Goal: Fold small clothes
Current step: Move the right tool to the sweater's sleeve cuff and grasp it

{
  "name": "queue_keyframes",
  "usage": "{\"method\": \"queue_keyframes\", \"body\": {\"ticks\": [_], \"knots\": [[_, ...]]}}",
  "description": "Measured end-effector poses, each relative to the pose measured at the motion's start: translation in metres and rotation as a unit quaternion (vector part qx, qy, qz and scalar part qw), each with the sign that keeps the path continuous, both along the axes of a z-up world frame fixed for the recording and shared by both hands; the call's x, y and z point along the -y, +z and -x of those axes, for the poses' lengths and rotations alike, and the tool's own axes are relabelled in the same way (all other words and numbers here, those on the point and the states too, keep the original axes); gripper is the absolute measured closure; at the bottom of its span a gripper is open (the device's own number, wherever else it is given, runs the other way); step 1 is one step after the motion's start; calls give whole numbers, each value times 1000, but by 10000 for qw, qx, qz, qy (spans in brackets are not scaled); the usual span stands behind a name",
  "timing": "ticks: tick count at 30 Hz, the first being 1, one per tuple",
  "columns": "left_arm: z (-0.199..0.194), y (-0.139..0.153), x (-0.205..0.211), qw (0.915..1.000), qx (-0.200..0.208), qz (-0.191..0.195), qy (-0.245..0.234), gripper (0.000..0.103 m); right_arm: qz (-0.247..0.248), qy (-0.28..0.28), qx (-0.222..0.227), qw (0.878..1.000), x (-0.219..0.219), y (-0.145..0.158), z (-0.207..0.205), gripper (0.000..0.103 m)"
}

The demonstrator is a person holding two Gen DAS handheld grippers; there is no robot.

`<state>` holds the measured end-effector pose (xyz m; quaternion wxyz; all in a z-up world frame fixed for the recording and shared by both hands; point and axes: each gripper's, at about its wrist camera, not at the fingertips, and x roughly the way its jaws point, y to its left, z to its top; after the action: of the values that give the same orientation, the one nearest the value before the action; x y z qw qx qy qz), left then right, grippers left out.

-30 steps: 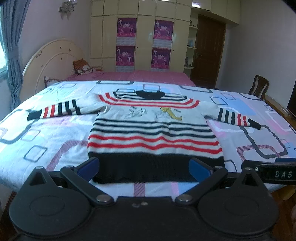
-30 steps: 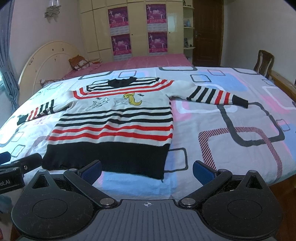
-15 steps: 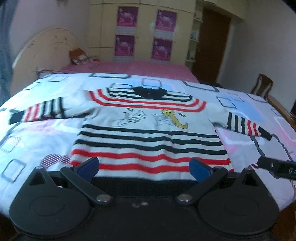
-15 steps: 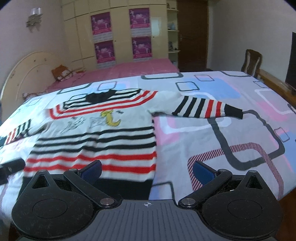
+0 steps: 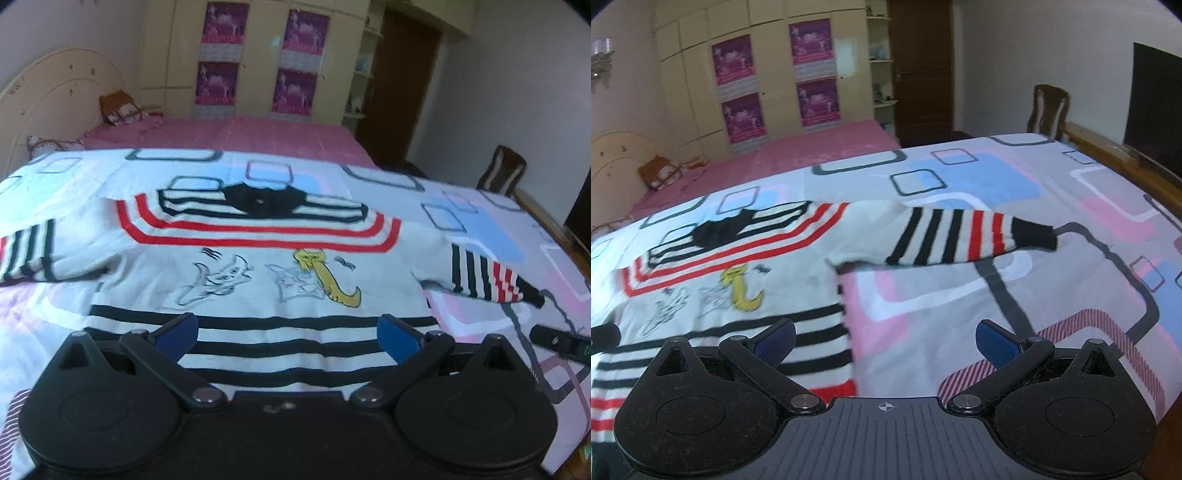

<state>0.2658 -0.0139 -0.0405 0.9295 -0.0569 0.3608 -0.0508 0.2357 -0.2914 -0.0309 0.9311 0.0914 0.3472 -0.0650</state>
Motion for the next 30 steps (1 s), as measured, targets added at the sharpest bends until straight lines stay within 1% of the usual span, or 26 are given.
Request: {"method": "queue_keyframes", "body": {"ticks": [2, 4, 5, 6, 7, 8, 9, 10, 11, 12, 13, 14, 16, 18, 21, 22, 25, 28, 30], "knots": [[-12, -8, 8, 9997, -139, -12, -202, 2, -3, -115, -18, 9999, 10, -3, -8, 0], [-22, -15, 18, 9994, -174, -155, -256, 8, -25, -203, -35, 9998, 26, -8, -17, 0], [-29, -18, 22, 9992, -234, -215, -254, 17, -8, -253, -52, 9997, 32, -12, -22, 1], [-36, -22, 26, 9991, -287, -195, -229, 26, -26, -294, -52, 9996, 41, -15, -27, 1], [-42, -24, 27, 9993, -304, -140, -174, 31, -50, -362, -35, 9993, 51, -19, -32, 13], [-47, -26, 28, 9994, -311, -86, -127, 35, -87, -433, -52, 9990, 61, -23, -39, 46], [-54, -28, 30, 9995, -312, -68, -88, 35, -150, -547, -133, 9983, 75, -29, -48, 56], [-60, -28, 33, 9994, -313, -119, 11, 35, -219, -637, -181, 9976, 86, -34, -56, 58], [-65, -27, 37, 9993, -282, -201, 131, 28, -279, -725, -216, 9967, 99, -38, -64, 58], [-71, -27, 41, 9991, -189, -277, 250, 8, -318, -805, -208, 9960, 112, -42, -71, 58], [-75, -27, 44, 9987, -94, -352, 343, 0, -369, -904, -176, 9951, 125, -46, -77, 58], [-80, -28, 48, 9980, -5, -466, 426, 0, -437, -1041, -179, 9934, 139, -51, -84, 58], [-95, -31, 58, 9972, -57, -614, 434, 0, -648, -1266, -291, 9894, 166, -63, -100, 58], [-106, -33, 65, 9973, -97, -595, 427, 3, -981, -1427, -312, 9844, 193, -75, -112, 58], [-120, -35, 74, 9973, -207, -520, 482, 3, -1494, -1590, -233, 9756, 223, -90, -126, 58], [-125, -36, 78, 9975, -269, -470, 458, 3, -1717, -1653, -213, 9710, 233, -96, -130, 58], [-133, -39, 88, 9974, -310, -501, 406, 3, -2190, -1796, -198, 9588, 251, -110, -139, 58], [-137, -39, 96, 9975, -309, -519, 372, 3, -2426, -1821, -188, 9527, 259, -116, -140, 58], [-140, -39, 99, 9971, -334, -556, 387, 3, -2506, -1881, -148, 9495, 265, -119, -140, 71]]}}
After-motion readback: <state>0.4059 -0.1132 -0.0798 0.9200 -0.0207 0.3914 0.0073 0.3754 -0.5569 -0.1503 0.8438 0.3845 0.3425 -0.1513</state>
